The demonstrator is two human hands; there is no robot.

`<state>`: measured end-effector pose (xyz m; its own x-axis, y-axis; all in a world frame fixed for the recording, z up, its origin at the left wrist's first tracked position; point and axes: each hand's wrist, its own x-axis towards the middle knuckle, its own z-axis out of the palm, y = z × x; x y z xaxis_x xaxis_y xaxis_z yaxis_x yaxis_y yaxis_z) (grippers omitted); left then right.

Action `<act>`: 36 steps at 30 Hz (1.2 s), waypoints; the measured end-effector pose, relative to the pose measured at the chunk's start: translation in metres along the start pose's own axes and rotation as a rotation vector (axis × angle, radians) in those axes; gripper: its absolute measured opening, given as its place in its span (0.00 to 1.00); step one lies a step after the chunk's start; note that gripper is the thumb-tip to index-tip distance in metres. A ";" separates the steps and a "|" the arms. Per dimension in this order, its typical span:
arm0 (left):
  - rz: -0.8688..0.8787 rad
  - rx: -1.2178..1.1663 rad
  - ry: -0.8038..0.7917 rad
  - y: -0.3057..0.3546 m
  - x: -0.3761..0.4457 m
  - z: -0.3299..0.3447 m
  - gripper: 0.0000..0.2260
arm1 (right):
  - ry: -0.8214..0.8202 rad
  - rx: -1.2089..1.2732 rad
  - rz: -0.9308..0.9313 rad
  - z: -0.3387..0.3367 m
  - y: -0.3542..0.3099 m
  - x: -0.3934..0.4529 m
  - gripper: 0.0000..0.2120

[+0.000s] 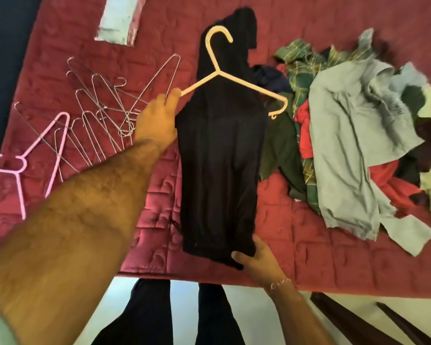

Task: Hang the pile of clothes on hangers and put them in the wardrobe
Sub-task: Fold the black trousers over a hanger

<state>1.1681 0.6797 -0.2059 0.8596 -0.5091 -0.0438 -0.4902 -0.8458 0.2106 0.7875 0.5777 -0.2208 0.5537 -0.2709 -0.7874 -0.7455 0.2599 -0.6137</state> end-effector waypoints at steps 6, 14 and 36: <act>0.085 -0.215 0.239 0.042 0.005 -0.101 0.31 | 0.374 -0.185 -0.290 -0.053 -0.081 -0.016 0.27; 0.094 -0.349 0.573 0.096 -0.018 -0.244 0.27 | 0.650 -0.065 -0.836 -0.104 -0.292 -0.058 0.40; 0.416 -0.184 0.924 0.119 -0.028 -0.477 0.25 | 1.336 -0.964 -1.558 -0.135 -0.500 -0.243 0.17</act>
<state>1.1546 0.6695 0.2863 0.4407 -0.3685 0.8185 -0.8115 -0.5535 0.1877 0.9760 0.3886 0.2853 0.5192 -0.1249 0.8455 -0.2499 -0.9682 0.0104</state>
